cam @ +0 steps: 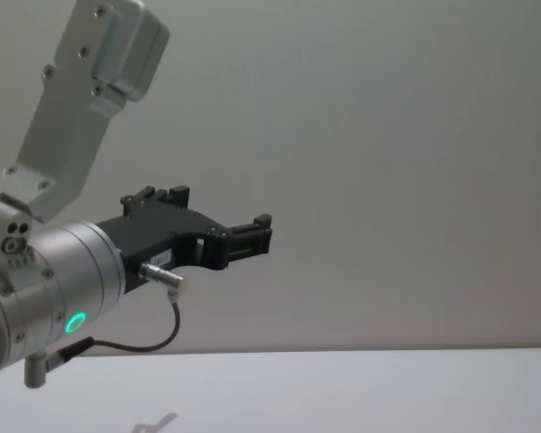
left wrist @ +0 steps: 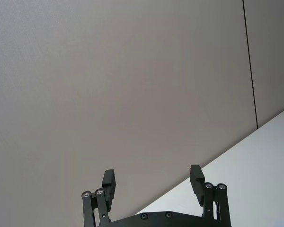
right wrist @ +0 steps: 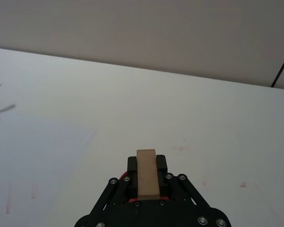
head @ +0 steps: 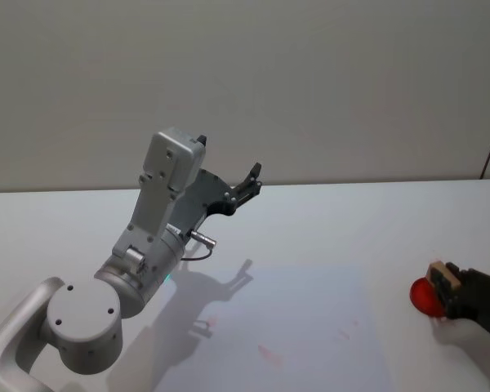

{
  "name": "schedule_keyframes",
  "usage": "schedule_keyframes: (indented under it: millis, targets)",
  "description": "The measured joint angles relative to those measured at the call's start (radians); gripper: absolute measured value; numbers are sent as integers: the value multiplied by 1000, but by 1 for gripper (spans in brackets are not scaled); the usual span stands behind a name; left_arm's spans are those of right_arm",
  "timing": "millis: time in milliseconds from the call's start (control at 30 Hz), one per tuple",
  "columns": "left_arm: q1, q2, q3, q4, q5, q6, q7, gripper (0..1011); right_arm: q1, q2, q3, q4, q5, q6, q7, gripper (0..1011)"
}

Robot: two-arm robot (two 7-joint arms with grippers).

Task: Use the one hand to pick up the stamp and affix it onto the A4 paper.

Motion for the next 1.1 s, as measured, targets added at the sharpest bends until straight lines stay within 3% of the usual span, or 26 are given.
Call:
schedule_keyframes:
  millis: [300, 667, 1100]
  targets:
    - [0, 0, 0, 0, 0, 0, 0, 1001, 12, -7, 0, -36, 32, -30, 37, 219]
    - [0, 0, 0, 0, 0, 0, 0, 1001, 18, -21, -21, -98, 53, -55, 123, 219]
    - [0, 0, 0, 0, 0, 0, 0, 1001, 5, -59, -88, -123, -3, -90, 230, 219]
